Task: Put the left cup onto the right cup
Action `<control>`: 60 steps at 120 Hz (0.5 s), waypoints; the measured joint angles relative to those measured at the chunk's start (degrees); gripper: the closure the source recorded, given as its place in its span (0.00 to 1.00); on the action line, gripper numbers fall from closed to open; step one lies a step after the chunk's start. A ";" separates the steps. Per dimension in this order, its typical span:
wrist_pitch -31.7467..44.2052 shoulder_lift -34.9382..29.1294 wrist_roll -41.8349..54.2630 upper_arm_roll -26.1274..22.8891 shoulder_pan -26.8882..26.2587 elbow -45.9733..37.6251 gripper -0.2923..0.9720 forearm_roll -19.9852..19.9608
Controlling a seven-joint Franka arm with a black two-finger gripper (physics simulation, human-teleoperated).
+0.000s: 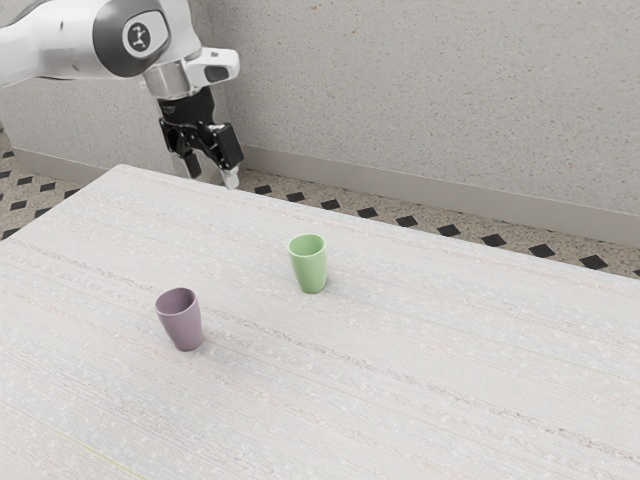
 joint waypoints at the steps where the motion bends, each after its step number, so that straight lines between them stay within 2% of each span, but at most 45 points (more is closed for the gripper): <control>1: 0.01 0.00 0.01 0.01 0.00 0.01 0.23 0.00; 60: -0.19 -0.52 0.33 -0.02 -0.04 -1.16 0.23 -0.03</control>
